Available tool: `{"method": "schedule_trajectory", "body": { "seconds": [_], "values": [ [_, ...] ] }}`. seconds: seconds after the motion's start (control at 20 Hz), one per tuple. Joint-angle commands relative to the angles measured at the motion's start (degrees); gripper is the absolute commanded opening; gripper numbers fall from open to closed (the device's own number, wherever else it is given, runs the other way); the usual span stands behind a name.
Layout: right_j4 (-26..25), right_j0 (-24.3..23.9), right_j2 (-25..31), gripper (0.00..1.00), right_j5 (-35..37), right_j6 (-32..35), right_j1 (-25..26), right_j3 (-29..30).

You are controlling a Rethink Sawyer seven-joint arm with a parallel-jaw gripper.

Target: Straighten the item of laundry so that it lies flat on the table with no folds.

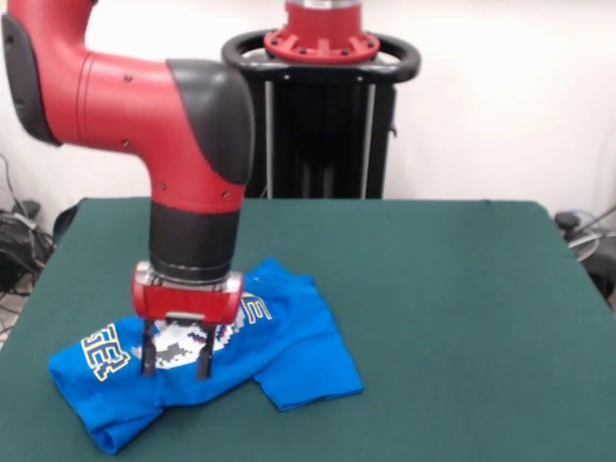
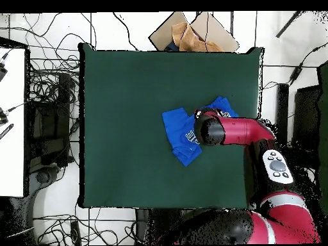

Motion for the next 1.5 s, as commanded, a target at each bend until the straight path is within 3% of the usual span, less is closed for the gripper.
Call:
{"method": "schedule_trajectory", "body": {
  "seconds": [0.05,0.3,0.7,1.0,1.15,1.5],
  "values": [
    [6.88,5.06,-0.10,1.00,11.89,8.25,-6.78,4.15],
    [10.73,5.29,1.30,1.00,16.33,6.86,-9.59,8.71],
    [9.51,5.63,-0.36,1.00,8.08,8.58,-8.42,17.45],
    [6.81,3.04,0.66,1.00,2.26,6.44,-6.60,24.39],
    [5.99,1.73,1.38,1.00,0.05,5.40,-4.25,26.27],
    [5.15,4.24,-2.41,1.00,1.01,5.09,-4.42,25.77]
  ]
}}
